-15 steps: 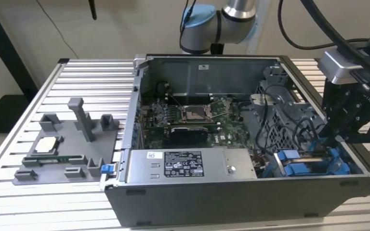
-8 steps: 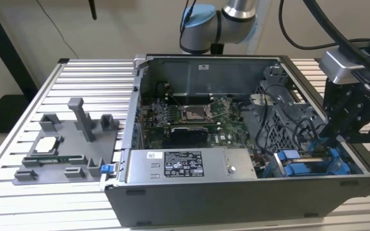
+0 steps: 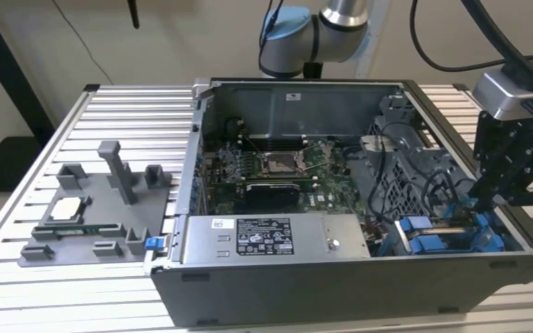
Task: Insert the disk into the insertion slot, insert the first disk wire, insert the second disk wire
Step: 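Insert the second disk wire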
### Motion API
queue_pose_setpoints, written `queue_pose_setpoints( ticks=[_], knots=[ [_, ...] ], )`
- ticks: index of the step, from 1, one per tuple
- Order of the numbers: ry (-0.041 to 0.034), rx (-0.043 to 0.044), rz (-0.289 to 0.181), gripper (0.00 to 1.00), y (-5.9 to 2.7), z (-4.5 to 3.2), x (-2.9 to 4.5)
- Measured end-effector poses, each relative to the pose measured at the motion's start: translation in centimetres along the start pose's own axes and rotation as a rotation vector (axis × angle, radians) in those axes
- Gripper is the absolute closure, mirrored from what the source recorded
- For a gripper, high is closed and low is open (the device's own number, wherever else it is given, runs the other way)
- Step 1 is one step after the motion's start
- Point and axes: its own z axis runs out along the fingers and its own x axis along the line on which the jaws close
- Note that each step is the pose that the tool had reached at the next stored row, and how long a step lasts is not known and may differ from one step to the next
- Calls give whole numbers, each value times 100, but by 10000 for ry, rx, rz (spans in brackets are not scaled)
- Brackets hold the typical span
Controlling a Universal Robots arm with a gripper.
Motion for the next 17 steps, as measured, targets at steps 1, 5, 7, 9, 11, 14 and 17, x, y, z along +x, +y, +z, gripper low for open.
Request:
queue_pose_setpoints(
  ticks=[1, 5, 7, 9, 11, 14, 17],
  knots=[
    [0, -15, 1, 0, -21, 1, 0],
    [2, -70, 4, 0, -99, 3, 0],
    [5, -99, 5, 0, -142, 3, 0],
    [6, -126, 7, 0, -181, 4, 0],
    [8, -151, 8, 0, -222, 5, 0],
    [11, -180, 10, 0, -275, 6, 0],
    [13, -209, 11, 0, -332, 8, 1]
  ],
)
